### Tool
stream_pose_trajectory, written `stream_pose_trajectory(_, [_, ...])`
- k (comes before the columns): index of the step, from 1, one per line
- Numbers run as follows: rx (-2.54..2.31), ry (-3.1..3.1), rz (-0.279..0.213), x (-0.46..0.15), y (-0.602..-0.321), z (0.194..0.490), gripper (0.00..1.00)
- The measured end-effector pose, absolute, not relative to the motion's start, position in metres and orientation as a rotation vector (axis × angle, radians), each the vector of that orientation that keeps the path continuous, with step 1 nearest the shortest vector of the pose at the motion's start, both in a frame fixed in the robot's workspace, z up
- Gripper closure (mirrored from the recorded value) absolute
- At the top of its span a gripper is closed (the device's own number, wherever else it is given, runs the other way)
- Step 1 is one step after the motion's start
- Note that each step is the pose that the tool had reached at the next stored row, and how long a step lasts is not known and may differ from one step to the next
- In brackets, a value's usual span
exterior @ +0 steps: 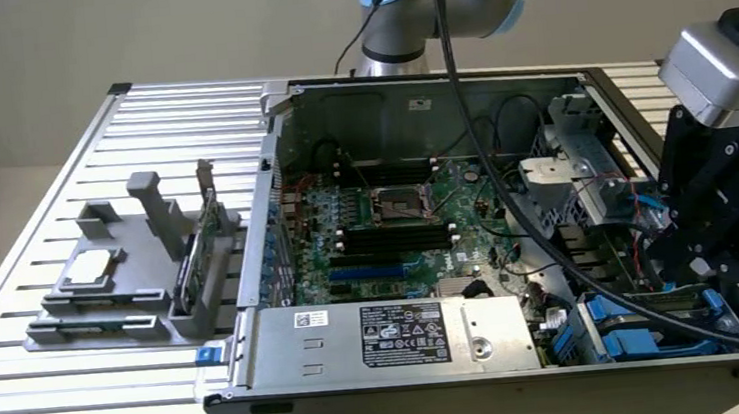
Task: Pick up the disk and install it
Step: 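Insert the disk into the insertion slot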
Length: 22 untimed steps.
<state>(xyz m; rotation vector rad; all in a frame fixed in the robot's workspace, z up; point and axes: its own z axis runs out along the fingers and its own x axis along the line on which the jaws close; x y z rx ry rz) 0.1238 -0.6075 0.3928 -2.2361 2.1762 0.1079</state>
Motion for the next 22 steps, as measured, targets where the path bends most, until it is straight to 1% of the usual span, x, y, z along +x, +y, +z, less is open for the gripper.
stream_pose_trajectory(1, [-2.236, 2.176, 0.108, 0.125, -0.607, 0.391, 0.8])
stream_pose_trajectory(2, [-2.237, 2.175, 0.108, 0.125, -0.607, 0.389, 0.8])
stream_pose_trajectory(3, [-2.237, 2.175, 0.108, 0.126, -0.607, 0.387, 0.86])
stream_pose_trajectory(4, [-2.238, 2.174, 0.108, 0.127, -0.607, 0.385, 0.89])
stream_pose_trajectory(22, [-2.257, 2.155, 0.108, 0.139, -0.607, 0.353, 0.89])
